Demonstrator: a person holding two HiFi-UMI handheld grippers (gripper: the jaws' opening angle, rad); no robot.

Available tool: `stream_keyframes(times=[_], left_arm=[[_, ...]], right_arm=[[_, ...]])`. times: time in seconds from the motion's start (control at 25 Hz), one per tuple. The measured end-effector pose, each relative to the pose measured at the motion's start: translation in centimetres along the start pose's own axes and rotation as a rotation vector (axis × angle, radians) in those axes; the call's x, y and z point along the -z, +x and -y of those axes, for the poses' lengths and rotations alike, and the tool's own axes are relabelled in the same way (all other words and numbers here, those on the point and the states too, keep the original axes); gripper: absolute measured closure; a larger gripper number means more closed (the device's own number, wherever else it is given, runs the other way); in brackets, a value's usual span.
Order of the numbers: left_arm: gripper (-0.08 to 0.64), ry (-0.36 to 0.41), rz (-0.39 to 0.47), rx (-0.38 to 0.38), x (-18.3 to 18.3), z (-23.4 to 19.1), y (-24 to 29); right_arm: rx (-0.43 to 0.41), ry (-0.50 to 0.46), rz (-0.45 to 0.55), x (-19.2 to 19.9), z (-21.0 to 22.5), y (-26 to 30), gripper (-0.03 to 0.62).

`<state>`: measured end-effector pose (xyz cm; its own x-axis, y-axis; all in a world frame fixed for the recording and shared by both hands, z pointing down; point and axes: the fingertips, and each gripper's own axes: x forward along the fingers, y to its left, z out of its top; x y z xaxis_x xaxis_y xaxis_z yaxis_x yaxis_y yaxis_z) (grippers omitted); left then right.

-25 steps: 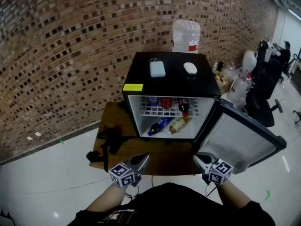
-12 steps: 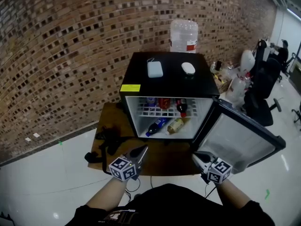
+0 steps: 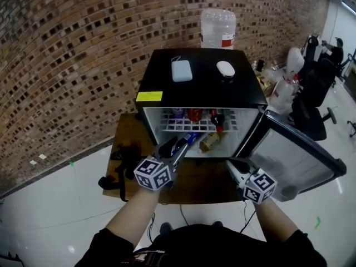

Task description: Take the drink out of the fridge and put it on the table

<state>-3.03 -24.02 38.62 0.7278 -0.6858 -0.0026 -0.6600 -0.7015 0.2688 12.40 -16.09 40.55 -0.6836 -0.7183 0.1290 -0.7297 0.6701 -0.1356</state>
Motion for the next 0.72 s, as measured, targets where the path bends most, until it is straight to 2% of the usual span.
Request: stream_keyframes(times=[0.04, 0.2, 0.36, 0.56, 0.72], left_arm=[[0.359, 0.0, 0.005, -0.007, -0.2, -0.4, 0.8], [0.276, 0.006, 0.023, -0.026, -0.9, -1.9, 3.6], [0.22, 0.014, 0.039, -0.062, -1.4, -3.4, 6.4], [0.196, 0.082, 0.034, -0.084, -1.4, -4.1, 9.6], [0.179, 0.108, -0.003, -0.134, -0.4, -5.1, 11.4]], right_arm=[[0.013, 0.006, 0.004, -0.2, 0.6, 0.3, 0.577], [0.06, 0.012, 0.019, -0.2, 2.1, 1.2, 0.577], [0.073, -0.001, 0.013, 1.1, 2.3, 1.6, 0.575], [0.088, -0.004, 0.018, 2.4, 2.9, 1.9, 0.575], [0.068, -0.002, 0.017, 3.9, 2.3, 2.2, 0.575]])
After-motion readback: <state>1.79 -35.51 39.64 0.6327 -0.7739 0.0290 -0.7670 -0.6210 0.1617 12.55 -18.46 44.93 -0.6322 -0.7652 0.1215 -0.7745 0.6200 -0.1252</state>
